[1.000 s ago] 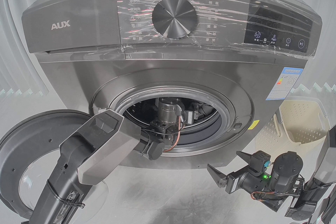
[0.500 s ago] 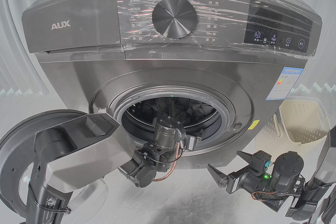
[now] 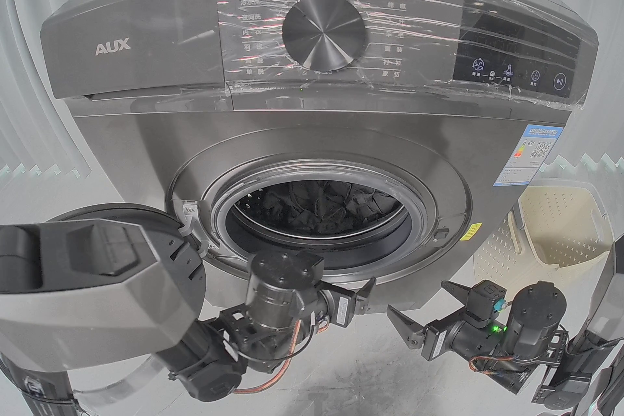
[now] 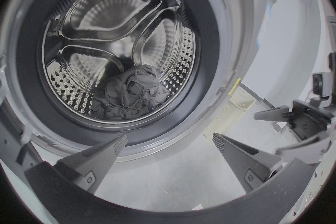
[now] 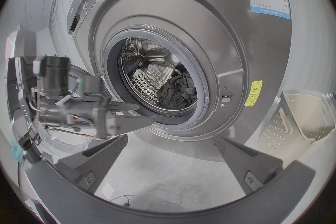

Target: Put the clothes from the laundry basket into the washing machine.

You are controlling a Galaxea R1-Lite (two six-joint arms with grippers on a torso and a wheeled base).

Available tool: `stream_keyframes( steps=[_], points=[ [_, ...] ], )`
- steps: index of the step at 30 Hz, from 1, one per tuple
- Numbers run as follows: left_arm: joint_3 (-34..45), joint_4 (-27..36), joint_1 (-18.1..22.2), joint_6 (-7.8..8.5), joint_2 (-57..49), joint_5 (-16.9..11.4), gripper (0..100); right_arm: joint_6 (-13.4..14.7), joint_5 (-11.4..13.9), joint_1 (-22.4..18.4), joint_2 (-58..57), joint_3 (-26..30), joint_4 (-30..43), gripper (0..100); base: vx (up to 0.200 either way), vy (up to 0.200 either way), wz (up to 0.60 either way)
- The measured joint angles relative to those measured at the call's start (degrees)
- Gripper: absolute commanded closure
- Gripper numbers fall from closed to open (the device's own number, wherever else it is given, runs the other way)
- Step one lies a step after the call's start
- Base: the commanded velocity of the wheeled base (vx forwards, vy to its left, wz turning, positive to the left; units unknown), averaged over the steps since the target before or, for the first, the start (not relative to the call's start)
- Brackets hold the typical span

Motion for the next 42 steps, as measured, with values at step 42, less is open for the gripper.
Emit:
stream_keyframes(
  steps=[42],
  points=[
    [35.0,-10.8,7.5,2.49,-35.7,-1.4,0,-4.4,-0.5,-9.3,-25.1,5.2,17.8,0,-0.057,0.000,0.00]
  ],
)
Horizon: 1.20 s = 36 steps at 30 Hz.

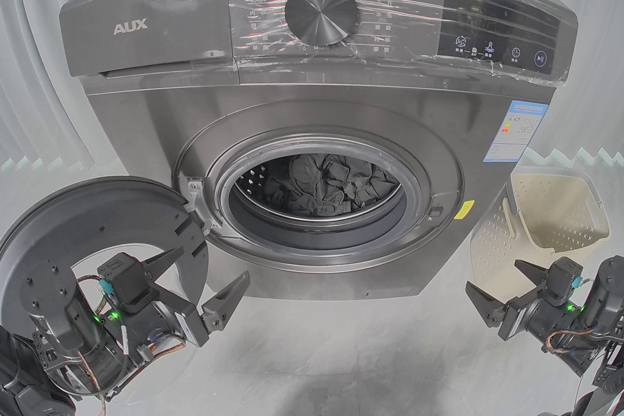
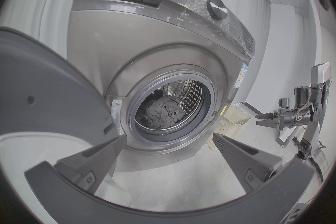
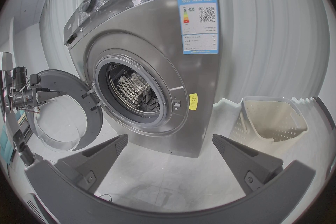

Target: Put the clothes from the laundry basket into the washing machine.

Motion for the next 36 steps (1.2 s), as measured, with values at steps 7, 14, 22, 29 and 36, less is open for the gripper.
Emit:
stream_keyframes(
  steps=[7,14,22,29,36],
  points=[
    [2.1,0.3,1.1,0.60,-3.6,0.0,0,0.0,0.0,-0.9,-5.8,0.0,6.5,0,-0.143,0.000,0.00],
    [4.6,0.8,1.6,2.19,-8.9,0.4,0,0.9,-0.3,-2.1,-12.0,0.0,13.2,0,-0.200,0.000,0.00],
    [5.6,5.3,7.0,2.35,-15.0,-0.3,0,1.0,-2.0,-5.8,-19.1,0.0,19.7,0,0.000,0.000,0.00],
    [5.7,18.4,9.2,2.73,-26.7,-2.5,0,2.0,-2.7,-8.0,-26.6,0.0,29.7,0,0.000,0.000,0.00],
    [5.7,39.3,10.4,2.88,-43.3,-3.0,0,1.1,-3.3,-13.6,-35.1,0.0,36.4,0,0.000,0.000,0.00]
  ],
)
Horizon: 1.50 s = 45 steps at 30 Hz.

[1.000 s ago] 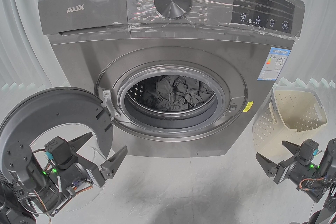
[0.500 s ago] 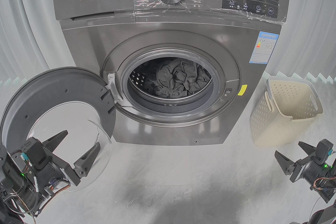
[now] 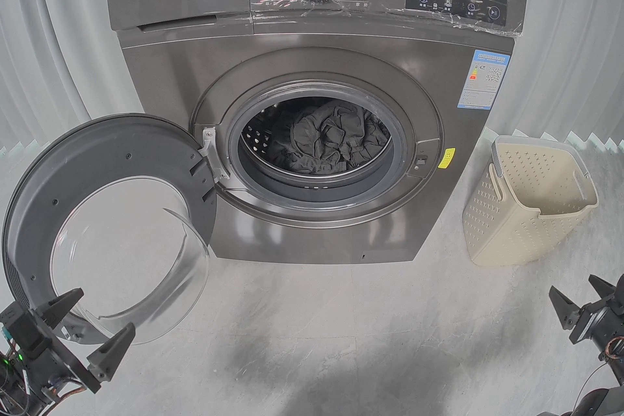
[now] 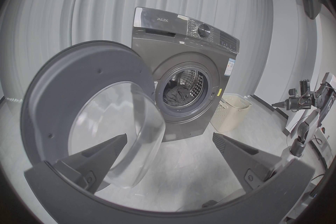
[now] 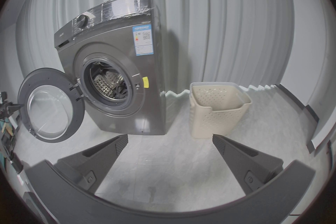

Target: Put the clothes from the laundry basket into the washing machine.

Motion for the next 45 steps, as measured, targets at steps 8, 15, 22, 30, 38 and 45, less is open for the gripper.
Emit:
stream_keyframes(
  steps=[8,15,22,30,38,45],
  points=[
    [0.0,16.8,8.9,0.18,-18.4,-0.8,0,-4.5,3.4,-9.4,-16.9,0.0,12.4,0,0.000,0.000,0.00],
    [0.0,28.4,17.5,-1.15,-29.9,-3.3,0,-7.5,15.0,-17.9,-33.8,0.0,31.6,0,-0.200,0.000,0.00],
    [0.0,31.5,27.5,-2.33,-37.2,-4.0,0,-9.4,21.6,-23.9,-44.2,-0.6,36.0,0,-0.057,0.000,0.00],
    [0.0,33.5,30.7,5.68,-42.0,0.7,0,-9.6,19.9,-25.1,-47.6,-1.0,35.2,0,0.000,0.000,0.00],
    [0.0,35.6,30.3,3.72,-43.5,-11.7,0,-10.4,25.4,-25.2,-48.3,-0.8,35.8,0,0.000,0.000,0.00],
    [0.0,36.2,30.2,2.99,-43.8,-11.2,0,-10.0,15.9,-25.3,-48.4,-1.2,36.8,0,0.000,0.000,0.00]
  ],
)
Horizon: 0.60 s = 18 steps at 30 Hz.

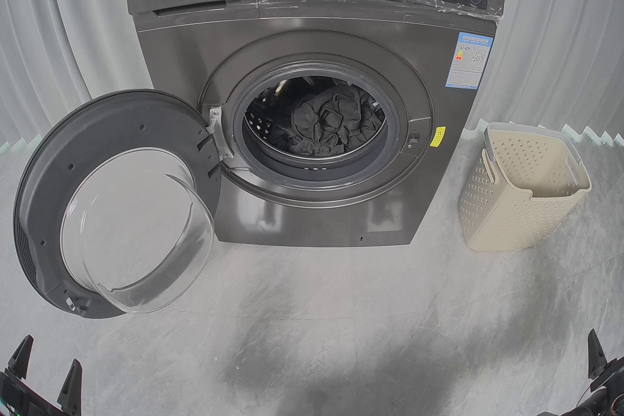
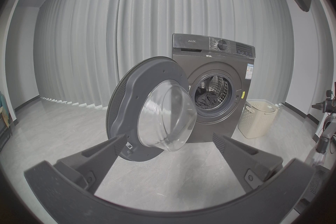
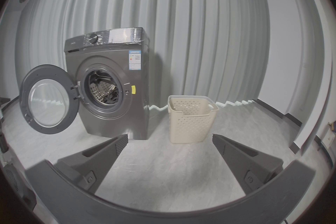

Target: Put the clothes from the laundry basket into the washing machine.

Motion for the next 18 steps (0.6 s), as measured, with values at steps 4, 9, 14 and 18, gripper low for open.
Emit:
stream_keyframes(
  steps=[4,9,14,18],
  points=[
    [0.0,0.1,0.0,-0.12,0.0,0.2,0,0.8,0.1,0.0,0.0,-0.1,0.0,0,0.000,0.000,0.00],
    [0.0,0.2,0.0,-0.23,-0.1,0.4,0,-0.7,6.1,0.0,0.0,-0.2,0.0,0,0.000,0.000,0.00],
    [0.0,0.3,0.0,-0.44,0.0,0.5,0,0.5,5.0,0.1,0.0,-0.2,0.4,0,0.000,0.000,0.00],
    [0.0,0.3,0.0,-0.41,0.0,0.5,0,2.3,5.3,0.1,0.0,-0.1,0.4,0,-0.050,0.000,0.00]
  ],
)
